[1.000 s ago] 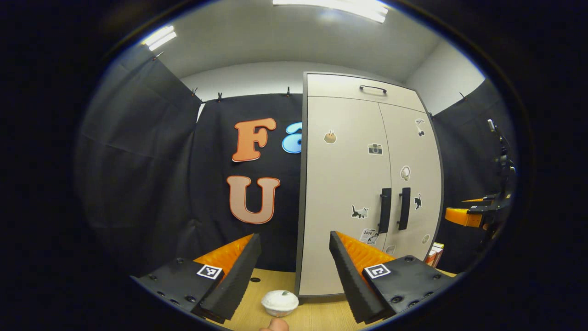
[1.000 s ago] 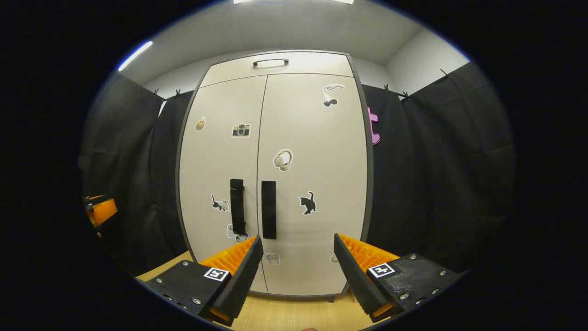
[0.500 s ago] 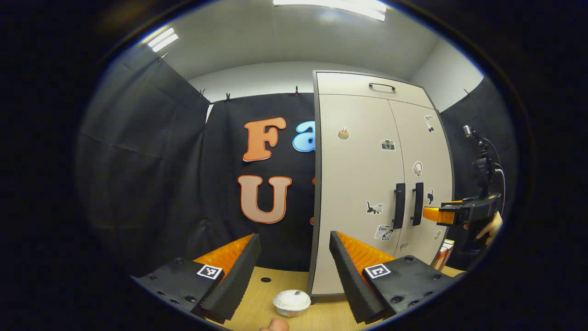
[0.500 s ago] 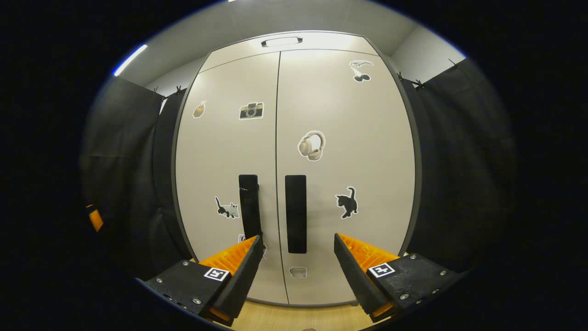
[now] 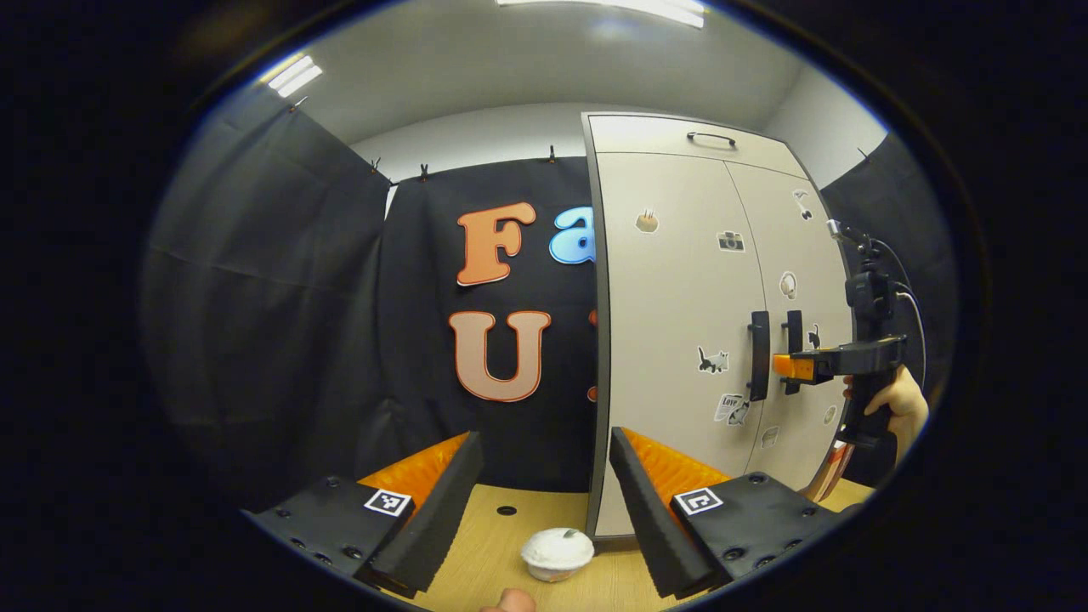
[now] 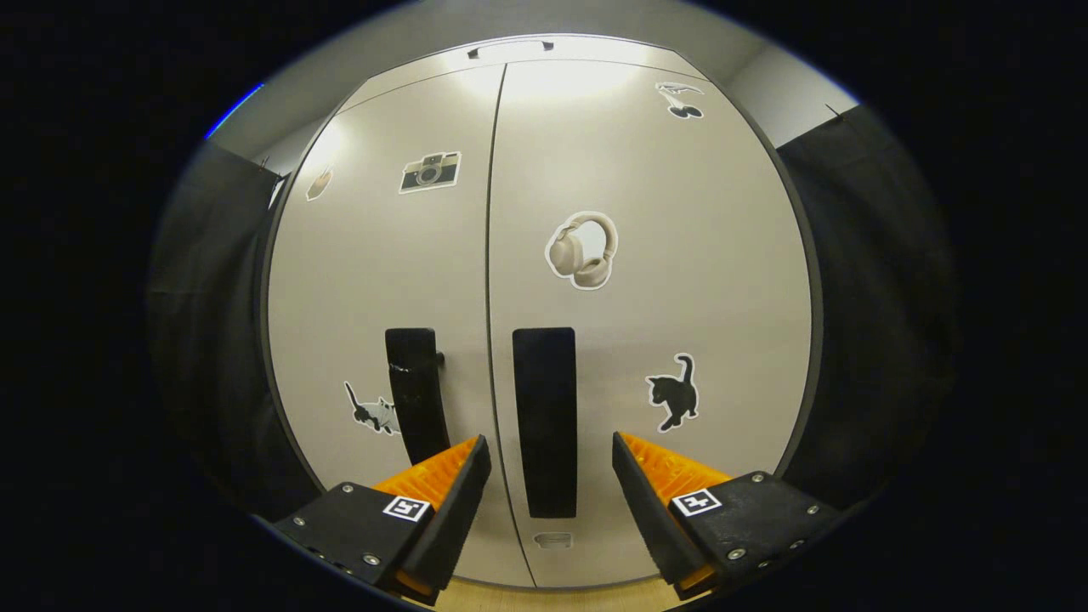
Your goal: Open the right door of the double-door shoe cabinet with the right hand, and open the left door with the left hand.
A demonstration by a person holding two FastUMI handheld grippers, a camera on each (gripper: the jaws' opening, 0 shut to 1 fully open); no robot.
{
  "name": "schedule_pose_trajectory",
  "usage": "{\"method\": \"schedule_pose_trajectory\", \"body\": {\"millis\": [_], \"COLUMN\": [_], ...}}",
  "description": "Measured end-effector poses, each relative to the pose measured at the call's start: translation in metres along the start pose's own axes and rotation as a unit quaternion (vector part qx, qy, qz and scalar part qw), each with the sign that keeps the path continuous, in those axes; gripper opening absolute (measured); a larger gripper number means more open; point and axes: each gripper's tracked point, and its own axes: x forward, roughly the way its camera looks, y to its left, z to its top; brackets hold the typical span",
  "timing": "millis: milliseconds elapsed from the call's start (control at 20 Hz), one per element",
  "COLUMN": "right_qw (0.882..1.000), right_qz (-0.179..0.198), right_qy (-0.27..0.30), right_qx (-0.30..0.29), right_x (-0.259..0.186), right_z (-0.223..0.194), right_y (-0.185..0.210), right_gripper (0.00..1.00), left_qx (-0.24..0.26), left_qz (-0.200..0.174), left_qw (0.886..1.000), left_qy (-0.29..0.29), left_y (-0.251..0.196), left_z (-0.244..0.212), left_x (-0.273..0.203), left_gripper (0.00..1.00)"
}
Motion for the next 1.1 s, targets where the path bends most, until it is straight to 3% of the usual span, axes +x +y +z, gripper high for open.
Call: {"method": "schedule_pose_trajectory", "body": {"millis": [200,650,1100], "right_qw": [1.0,1.0,0.999], "right_qz": [-0.002,-0.003,0.036], "right_qy": [-0.003,0.0,-0.002], "right_qx": [-0.004,0.019,0.006], "right_x": [0.008,0.013,-0.007], "right_z": [-0.002,-0.002,-0.002], "right_y": [0.0,0.0,-0.002], "right_gripper": [0.78,0.37,0.19], "left_qx": [-0.002,-0.009,-0.012], "left_qz": [-0.001,-0.008,0.0], "left_qw": [1.0,1.0,1.0], "left_qy": [0.0,0.005,-0.003], "left_y": [-0.002,-0.009,-0.01], "left_z": [-0.003,-0.007,0.004], "left_x": [0.003,0.004,-0.016], "left_gripper": [0.96,0.96,0.95]}}
